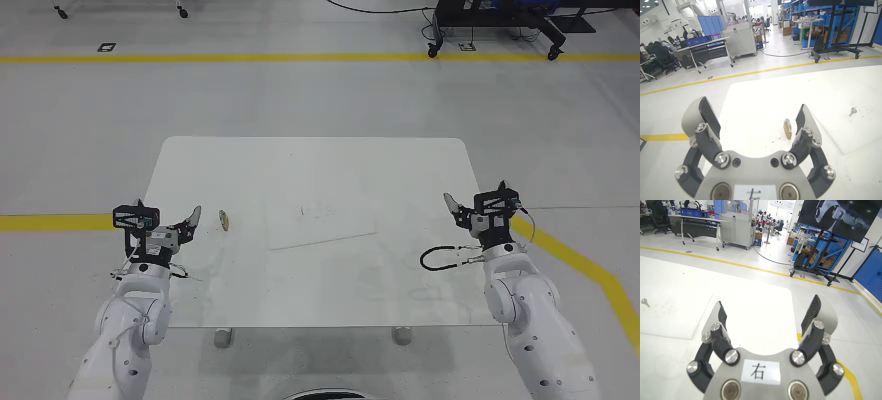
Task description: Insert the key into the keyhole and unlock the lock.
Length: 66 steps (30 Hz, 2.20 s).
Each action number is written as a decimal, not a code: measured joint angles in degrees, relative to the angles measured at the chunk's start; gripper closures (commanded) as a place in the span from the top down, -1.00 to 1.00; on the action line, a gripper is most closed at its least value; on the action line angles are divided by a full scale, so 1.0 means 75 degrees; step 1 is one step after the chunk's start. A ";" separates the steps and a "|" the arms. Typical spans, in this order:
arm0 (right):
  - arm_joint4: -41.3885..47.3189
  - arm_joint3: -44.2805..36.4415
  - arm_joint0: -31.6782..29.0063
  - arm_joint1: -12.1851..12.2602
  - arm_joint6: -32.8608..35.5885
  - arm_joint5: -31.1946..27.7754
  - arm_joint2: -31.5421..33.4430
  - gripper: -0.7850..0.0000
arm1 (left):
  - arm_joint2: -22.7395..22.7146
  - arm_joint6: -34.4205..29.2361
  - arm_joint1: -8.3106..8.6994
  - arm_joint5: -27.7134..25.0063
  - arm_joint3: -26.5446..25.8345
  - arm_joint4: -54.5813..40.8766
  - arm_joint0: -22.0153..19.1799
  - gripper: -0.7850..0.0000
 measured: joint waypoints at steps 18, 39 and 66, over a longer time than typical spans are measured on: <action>-0.0137 -0.0184 0.0159 -0.0015 0.0385 -0.0328 -0.0321 1.00 | 0.0000 0.0000 0.0000 0.0000 0.0000 0.0000 0.0000 1.00; -0.2099 -0.0089 0.1344 -0.0146 0.2072 -0.0279 -0.1951 1.00 | 0.0000 0.0000 0.0000 0.0000 0.0000 0.0000 0.0000 1.00; 0.0556 0.4175 0.5525 -0.1287 0.3127 -0.2715 -0.5727 1.00 | 0.0000 0.0000 0.0000 0.0000 0.0000 0.0000 0.0000 1.00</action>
